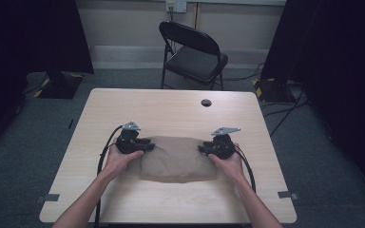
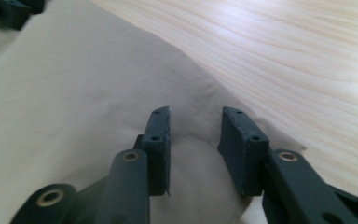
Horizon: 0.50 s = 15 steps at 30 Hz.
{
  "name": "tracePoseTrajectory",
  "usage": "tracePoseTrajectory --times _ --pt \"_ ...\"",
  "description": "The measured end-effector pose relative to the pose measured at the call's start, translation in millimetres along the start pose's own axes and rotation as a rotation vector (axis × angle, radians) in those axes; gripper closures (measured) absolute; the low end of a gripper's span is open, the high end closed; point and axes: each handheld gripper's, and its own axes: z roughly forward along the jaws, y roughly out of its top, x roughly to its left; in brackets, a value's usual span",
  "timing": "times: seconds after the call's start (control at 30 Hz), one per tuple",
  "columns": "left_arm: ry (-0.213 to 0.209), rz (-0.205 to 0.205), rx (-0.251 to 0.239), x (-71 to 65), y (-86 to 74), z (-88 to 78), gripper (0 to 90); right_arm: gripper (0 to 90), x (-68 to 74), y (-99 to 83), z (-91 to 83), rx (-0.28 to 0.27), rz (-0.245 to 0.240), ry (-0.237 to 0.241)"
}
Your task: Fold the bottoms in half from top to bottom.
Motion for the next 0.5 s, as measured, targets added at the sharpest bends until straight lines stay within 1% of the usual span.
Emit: tracePoseTrajectory --times 0.1,0.2,0.4,0.43,0.5 --pt "0.002 -0.015 -0.005 1.5 -2.8 -0.6 59.8 61.3 -2.0 -0.6 1.8 0.003 0.006 -0.007" --pt "0.007 -0.012 -0.002 2.1 -2.8 -1.9 58.1 61.1 -3.7 -1.5 3.6 0.007 0.013 -0.021" --pt "0.007 -0.027 -0.008 6.0 -4.7 -3.7 57.7 61.5 -8.3 -3.7 5.9 0.015 0.026 -0.048" --pt "0.010 -0.019 -0.003 7.2 -4.9 -4.3 57.7 61.9 -9.8 -4.0 6.3 0.017 0.027 -0.050" --pt "0.016 -0.020 0.000 9.1 -6.1 -4.8 57.8 62.6 -12.3 -4.9 7.0 0.021 0.035 -0.064"
